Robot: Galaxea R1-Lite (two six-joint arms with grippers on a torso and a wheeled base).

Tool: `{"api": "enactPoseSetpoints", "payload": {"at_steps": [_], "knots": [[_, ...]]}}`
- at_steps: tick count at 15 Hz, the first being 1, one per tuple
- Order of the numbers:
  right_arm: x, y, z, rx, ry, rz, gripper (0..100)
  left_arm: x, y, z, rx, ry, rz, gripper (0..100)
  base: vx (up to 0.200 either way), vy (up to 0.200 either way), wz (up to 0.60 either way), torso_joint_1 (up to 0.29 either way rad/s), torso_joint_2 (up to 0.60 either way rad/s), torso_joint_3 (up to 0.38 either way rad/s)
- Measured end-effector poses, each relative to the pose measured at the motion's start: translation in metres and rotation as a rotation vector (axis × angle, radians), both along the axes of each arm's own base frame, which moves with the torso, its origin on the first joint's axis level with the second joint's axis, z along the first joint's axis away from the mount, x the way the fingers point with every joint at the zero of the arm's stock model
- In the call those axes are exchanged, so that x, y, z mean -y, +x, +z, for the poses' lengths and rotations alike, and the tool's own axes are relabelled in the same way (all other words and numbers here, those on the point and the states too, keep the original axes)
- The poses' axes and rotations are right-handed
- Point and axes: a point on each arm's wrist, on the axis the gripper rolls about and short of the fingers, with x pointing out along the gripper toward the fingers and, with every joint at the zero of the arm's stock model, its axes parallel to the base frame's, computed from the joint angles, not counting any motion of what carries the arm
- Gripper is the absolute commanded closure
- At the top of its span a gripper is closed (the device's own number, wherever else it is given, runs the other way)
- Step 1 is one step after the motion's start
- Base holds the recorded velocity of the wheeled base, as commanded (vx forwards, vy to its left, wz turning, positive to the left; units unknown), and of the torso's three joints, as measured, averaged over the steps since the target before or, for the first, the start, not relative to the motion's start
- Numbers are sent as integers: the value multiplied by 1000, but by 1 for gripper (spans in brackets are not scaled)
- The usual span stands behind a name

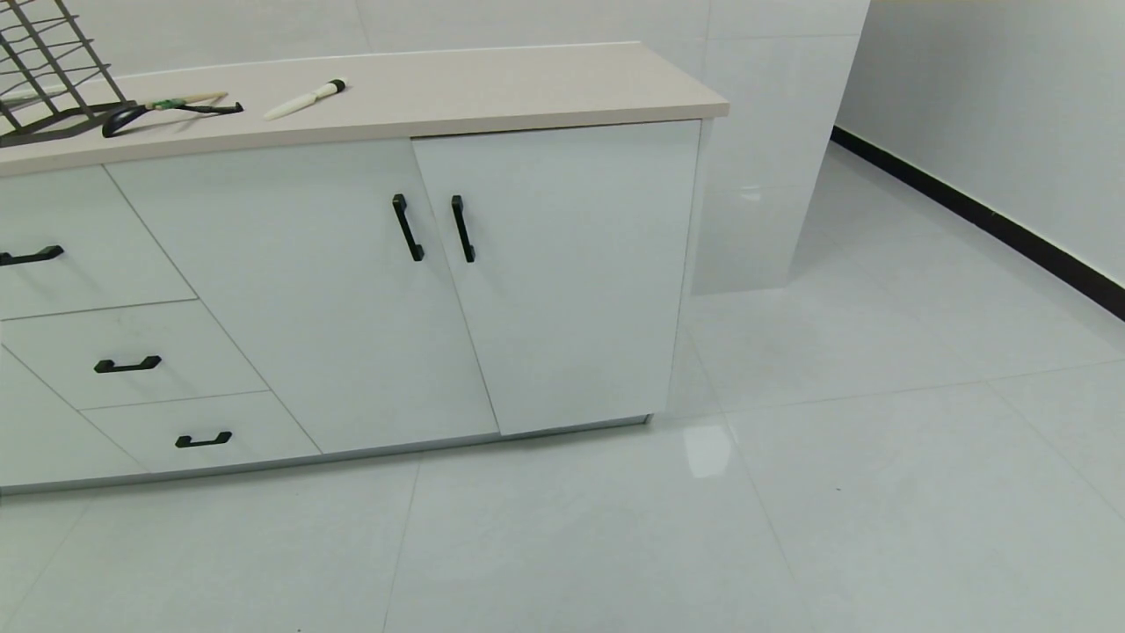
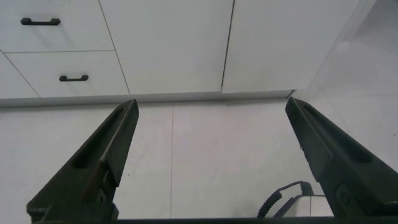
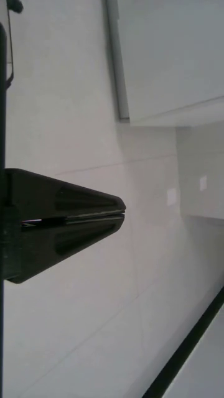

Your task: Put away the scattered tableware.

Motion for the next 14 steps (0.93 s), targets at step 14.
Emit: {"api": "enactPoseSetpoints", "payload": {"at_steps": [14], "knots": [[-3, -1, -6, -41, 79, 133, 100, 0, 0, 0, 0, 0, -1, 0, 86, 43, 0, 1, 1, 0]]}}
